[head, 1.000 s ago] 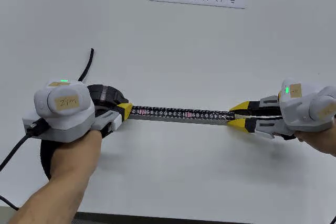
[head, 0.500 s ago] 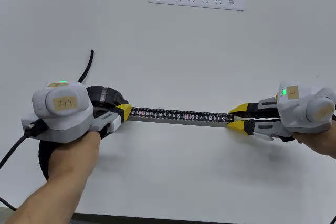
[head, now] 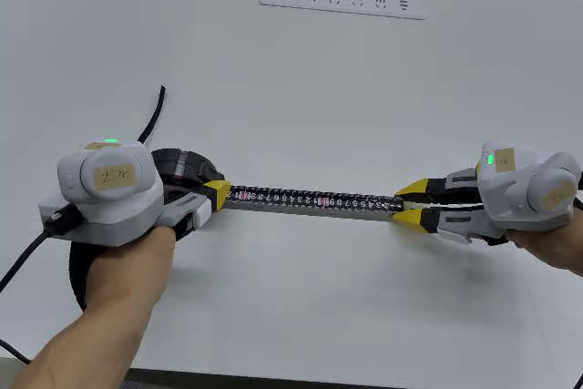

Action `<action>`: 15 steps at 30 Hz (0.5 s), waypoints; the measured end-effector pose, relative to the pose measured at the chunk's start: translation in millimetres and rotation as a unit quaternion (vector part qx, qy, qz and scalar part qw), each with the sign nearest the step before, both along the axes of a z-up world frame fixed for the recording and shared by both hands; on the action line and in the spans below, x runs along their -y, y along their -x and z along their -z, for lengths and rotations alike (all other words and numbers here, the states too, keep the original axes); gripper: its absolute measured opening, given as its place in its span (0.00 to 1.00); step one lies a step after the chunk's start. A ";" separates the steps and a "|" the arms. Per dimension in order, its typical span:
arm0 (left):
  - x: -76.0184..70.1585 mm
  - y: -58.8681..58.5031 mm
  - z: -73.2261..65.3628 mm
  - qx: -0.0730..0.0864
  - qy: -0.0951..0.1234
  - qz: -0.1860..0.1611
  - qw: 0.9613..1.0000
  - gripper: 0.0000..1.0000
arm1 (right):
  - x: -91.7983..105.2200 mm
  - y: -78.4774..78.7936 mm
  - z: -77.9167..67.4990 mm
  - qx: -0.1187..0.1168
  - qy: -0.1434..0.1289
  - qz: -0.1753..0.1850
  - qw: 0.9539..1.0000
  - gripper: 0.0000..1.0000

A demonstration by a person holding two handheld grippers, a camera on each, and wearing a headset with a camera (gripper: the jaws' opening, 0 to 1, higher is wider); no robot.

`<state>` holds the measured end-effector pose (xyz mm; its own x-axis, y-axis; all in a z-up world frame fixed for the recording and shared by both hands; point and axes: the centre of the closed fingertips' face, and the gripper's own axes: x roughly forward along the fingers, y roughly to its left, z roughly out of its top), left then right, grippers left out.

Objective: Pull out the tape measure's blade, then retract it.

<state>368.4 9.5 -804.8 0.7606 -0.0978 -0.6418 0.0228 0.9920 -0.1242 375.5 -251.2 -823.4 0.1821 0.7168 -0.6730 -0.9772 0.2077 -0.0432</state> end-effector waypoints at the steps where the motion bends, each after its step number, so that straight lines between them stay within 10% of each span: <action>1: 0.1 -0.1 0.1 0.000 0.000 0.000 1.000 0.59 | -1.0 -0.1 -0.3 0.000 -0.001 0.000 1.000 0.11; 15: -0.8 -1.4 -0.6 0.000 0.002 0.000 1.000 0.59 | -12.8 -0.2 -0.9 -0.003 -0.005 -0.002 1.000 0.11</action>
<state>369.8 10.3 -804.2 0.7601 -0.1009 -0.6419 0.0235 0.9915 -0.1281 375.8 -238.5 -822.4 0.1748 0.7241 -0.6672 -0.9783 0.2042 -0.0347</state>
